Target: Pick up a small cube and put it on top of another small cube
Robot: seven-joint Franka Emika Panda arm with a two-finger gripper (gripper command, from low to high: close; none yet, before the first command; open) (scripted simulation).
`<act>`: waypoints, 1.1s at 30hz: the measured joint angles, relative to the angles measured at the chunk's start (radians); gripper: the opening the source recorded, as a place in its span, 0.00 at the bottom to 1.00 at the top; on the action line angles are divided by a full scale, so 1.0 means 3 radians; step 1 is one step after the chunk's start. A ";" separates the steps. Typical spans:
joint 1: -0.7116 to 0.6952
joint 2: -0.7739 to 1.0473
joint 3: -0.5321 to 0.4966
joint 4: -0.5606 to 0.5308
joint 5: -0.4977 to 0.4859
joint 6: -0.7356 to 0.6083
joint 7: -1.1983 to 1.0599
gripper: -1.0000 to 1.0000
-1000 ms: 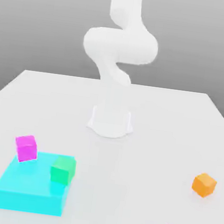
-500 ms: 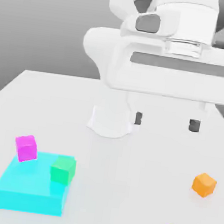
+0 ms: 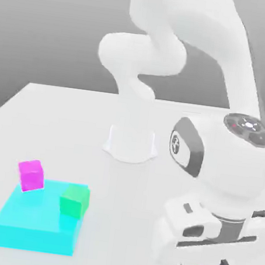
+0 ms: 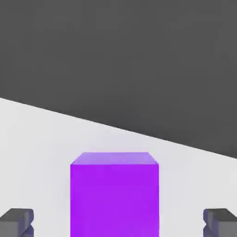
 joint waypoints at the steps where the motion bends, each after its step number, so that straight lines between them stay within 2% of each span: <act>1: 0.0017 0.0064 -0.0020 0.0013 -0.0018 0.0049 0.0013 0.00; 7: 0.0024 0.0095 -0.0028 0.0020 -0.0028 0.0076 0.0021 0.00; 12: -0.0073 -0.0362 0.0098 -0.0079 0.0126 -0.0284 -0.0092 0.00; 22: -0.0691 -0.1554 -0.0340 -0.0814 0.0248 -0.0729 -0.0208 0.00; 29: -0.1035 -0.2405 -0.0676 -0.1367 0.0456 -0.1010 -0.0378 0.00; 33: -0.1077 -0.2196 -0.0747 -0.1524 0.0525 -0.0643 -0.0431 0.00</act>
